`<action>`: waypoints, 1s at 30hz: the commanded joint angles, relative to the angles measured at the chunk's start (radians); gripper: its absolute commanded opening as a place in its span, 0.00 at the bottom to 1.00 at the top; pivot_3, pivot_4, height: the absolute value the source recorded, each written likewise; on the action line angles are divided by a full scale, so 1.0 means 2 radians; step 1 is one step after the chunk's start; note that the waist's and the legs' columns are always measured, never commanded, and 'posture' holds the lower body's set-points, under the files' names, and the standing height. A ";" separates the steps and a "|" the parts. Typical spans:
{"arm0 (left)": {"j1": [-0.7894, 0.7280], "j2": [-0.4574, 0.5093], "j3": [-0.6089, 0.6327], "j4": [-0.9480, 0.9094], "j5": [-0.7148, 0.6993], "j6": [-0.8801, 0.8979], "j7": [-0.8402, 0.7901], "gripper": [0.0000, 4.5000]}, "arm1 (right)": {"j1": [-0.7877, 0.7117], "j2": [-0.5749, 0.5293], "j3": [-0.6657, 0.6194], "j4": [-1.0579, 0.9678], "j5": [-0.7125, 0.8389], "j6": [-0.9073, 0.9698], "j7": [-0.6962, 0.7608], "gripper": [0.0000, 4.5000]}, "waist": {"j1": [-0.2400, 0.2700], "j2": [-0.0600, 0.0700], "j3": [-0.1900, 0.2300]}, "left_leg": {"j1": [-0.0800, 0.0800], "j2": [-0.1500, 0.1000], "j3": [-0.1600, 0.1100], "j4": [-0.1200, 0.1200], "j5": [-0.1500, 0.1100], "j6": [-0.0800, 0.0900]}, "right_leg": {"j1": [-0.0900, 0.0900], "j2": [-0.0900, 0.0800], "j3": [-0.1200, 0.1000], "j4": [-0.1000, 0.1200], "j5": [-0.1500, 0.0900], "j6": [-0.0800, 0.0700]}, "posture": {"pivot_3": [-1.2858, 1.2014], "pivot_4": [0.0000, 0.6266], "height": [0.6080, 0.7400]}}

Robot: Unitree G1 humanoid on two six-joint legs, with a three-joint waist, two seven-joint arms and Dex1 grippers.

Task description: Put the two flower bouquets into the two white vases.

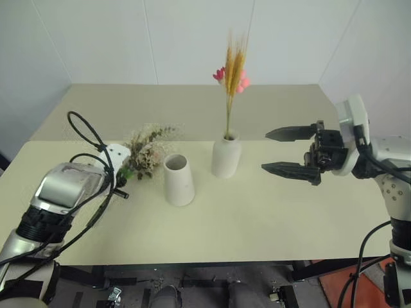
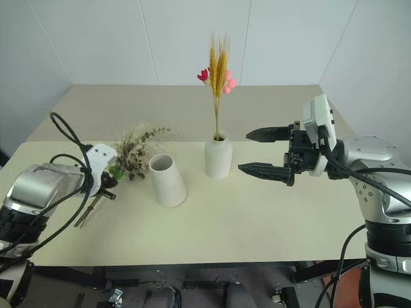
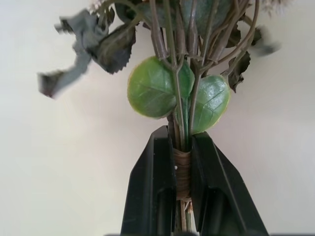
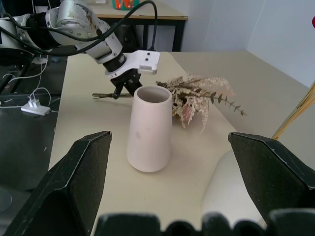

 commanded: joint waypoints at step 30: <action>-0.158 -0.186 0.176 -0.073 -0.260 -0.103 -0.056 0.03 | 0.094 -0.062 -0.076 -0.026 0.019 -0.020 0.020 1.00 | 0.009 -0.001 0.001 | 0.000 -0.001 0.000 0.001 0.000 0.000 | 0.001 -0.001 0.000 0.000 0.001 0.001 | 0.52 0.24 1.00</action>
